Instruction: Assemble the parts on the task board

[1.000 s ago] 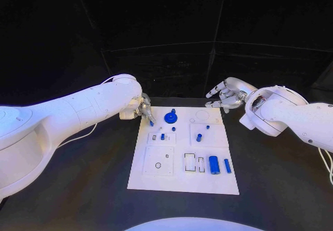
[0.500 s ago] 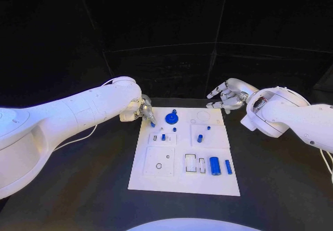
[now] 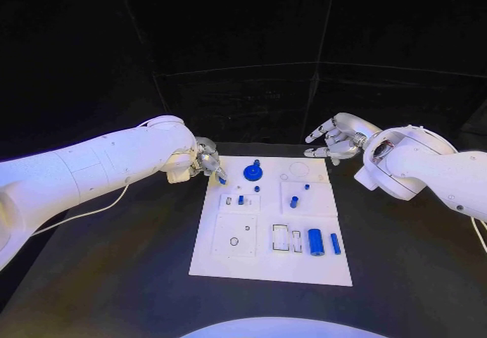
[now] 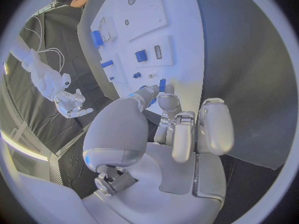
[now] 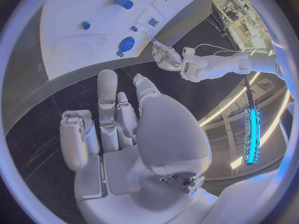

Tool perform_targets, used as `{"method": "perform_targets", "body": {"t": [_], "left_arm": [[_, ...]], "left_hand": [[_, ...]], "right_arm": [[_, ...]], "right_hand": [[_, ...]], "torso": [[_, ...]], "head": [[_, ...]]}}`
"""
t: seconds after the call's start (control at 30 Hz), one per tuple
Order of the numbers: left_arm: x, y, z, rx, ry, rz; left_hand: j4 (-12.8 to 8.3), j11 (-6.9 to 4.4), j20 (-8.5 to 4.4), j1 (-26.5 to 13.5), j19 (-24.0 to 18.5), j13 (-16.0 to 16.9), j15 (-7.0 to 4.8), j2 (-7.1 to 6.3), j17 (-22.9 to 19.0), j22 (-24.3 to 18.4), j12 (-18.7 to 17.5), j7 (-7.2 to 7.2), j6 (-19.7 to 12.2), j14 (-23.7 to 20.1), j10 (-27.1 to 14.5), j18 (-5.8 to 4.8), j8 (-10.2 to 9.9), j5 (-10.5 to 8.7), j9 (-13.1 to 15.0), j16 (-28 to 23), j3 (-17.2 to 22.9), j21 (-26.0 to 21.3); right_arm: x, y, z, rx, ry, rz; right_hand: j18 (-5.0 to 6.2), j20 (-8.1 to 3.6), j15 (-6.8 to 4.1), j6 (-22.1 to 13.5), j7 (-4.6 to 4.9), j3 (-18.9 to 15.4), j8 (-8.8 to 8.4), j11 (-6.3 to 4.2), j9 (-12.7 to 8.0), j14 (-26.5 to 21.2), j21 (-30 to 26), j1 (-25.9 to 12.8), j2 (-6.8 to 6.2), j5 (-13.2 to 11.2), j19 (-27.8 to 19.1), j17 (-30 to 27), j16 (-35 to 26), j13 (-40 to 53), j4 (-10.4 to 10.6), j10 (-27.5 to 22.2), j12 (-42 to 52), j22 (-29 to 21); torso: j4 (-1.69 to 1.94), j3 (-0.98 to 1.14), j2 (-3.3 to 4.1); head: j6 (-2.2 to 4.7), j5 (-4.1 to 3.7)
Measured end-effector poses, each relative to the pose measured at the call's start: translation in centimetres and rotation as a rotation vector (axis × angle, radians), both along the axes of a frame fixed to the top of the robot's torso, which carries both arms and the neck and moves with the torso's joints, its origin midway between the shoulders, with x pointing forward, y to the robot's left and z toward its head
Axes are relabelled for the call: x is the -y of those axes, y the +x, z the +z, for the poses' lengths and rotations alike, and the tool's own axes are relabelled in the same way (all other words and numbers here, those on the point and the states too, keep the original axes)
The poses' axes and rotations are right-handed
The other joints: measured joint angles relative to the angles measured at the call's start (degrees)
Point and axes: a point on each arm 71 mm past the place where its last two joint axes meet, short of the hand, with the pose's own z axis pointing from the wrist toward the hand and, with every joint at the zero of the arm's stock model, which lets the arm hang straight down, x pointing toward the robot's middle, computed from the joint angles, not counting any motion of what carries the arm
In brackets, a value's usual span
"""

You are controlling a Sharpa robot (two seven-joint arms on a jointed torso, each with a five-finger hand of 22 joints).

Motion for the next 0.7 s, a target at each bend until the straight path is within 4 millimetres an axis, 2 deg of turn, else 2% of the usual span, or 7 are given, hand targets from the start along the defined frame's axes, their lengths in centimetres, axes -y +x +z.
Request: {"method": "perform_targets", "body": {"t": [0.17, 0.3, 0.7], "left_arm": [[0.2, -1.3, -0.2, 0.014, -0.023, -0.008], [0.4, -2.2, -0.7, 0.019, -0.028, -0.010], [1.3, -4.1, -2.2, 0.025, -0.045, 0.002]], "left_hand": [[-0.2, -0.21, 0.00, -0.4, 0.0, 0.0, 0.00, -0.39, 0.0, 0.3, 0.0, -0.10, 0.5, 0.0, 0.4, 0.00, 0.0, 1.12, 0.0, 0.0, 0.5, 0.2], [-0.2, -0.23, 0.00, -0.6, 0.0, 0.7, 0.00, -1.21, 0.0, 0.3, 0.5, -0.38, 0.8, 0.0, 1.0, 0.01, 0.0, 4.00, 0.2, 0.0, 0.9, 0.2], [-0.3, -0.21, 0.00, -1.1, 0.0, 0.3, 0.00, -1.63, 0.0, 0.3, 0.5, -0.20, 1.0, 0.0, 1.0, 0.00, 0.0, 4.42, 0.2, 0.0, 1.0, 0.2]], "right_arm": [[0.0, 0.0, 0.0, 0.000, 0.000, -0.001], [0.1, 0.0, 0.0, 0.000, 0.000, -0.002], [0.1, 0.0, 0.0, 0.000, -0.001, -0.003]], "right_hand": [[0.00, 0.00, 0.00, 0.0, 0.00, 0.0, 0.00, 0.00, 0.0, 0.0, 0.0, 0.0, 0.00, 0.0, 0.0, 0.0, 0.0, 0.0, 0.0, 0.0, 0.0, 0.0], [-0.01, 0.00, 0.00, 0.0, 0.00, 0.0, 0.00, 0.00, 0.0, 0.0, 0.0, 0.0, 0.00, 0.2, 0.0, 0.0, 0.0, 0.0, 0.0, 0.0, 0.0, 0.0], [0.00, 0.00, 0.00, 0.0, 0.00, 0.0, 0.00, 0.00, 0.0, 0.0, 0.0, 0.0, 0.00, 0.2, 0.0, 0.0, 0.0, 0.0, 0.0, 0.0, 0.0, 0.0]], "torso": [[0.03, 0.00, -0.07], [0.03, -0.01, -0.08], [0.04, -0.03, -0.07]], "head": [[-0.05, 0.17], [-0.21, 0.22], [-0.52, 0.39]]}}
